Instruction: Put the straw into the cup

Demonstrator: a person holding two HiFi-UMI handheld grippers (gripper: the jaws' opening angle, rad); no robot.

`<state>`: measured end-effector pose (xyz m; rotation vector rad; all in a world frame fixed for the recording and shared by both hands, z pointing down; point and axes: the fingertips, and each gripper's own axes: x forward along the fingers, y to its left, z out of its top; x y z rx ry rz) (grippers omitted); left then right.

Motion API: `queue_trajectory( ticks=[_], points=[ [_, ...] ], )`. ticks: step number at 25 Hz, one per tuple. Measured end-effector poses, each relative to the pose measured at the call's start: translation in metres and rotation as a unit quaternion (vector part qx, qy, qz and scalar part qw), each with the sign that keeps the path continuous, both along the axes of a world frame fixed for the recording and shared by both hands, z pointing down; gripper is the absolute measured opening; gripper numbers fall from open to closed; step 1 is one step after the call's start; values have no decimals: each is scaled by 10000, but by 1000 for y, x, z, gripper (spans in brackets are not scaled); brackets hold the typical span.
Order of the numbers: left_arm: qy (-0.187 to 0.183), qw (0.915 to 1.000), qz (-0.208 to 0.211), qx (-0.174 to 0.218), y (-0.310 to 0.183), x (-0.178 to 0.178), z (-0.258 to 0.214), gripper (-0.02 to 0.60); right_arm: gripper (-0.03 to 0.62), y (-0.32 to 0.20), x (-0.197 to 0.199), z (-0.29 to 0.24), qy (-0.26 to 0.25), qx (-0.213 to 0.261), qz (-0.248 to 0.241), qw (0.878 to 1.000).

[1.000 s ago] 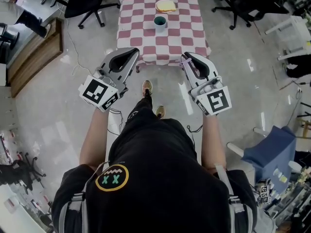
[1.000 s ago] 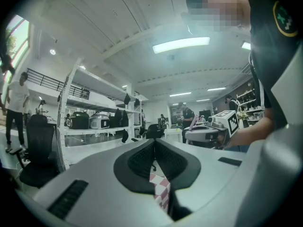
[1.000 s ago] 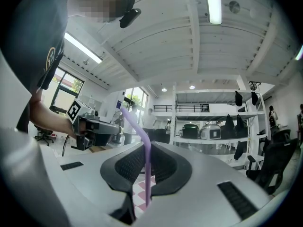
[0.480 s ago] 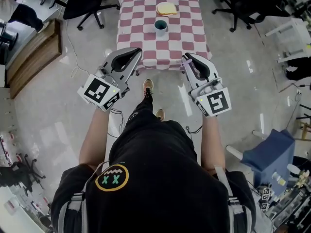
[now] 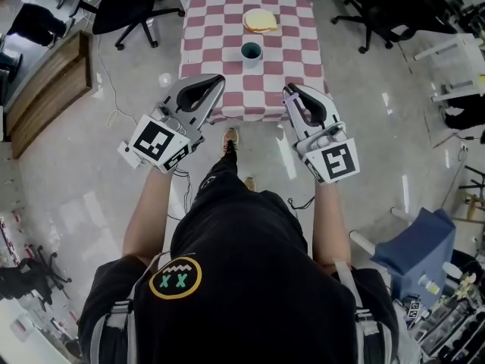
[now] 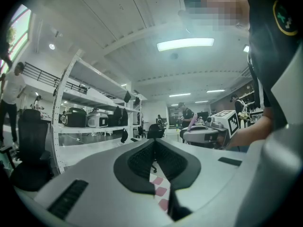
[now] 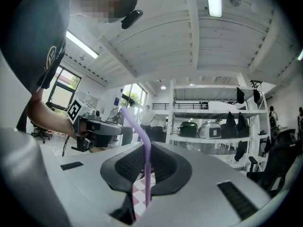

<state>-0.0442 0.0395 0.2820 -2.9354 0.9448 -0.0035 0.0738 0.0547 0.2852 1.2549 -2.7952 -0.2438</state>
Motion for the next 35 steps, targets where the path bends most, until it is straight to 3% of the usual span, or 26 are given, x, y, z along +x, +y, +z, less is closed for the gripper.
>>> queue_trajectory(
  ticks=[17,29,35],
  points=[
    [57,9995,283,-142,-119,-4,15,20,54,-120,-29,3,41,-67,60,10000],
    [253,9972,657,-257,-168,-3,27,20,54,-168,-53,11,12,-182,321,9993],
    [179,9967,759,-227,-185,-2,34,20,54,-184,-55,17,14,-202,458,9987]
  ],
)
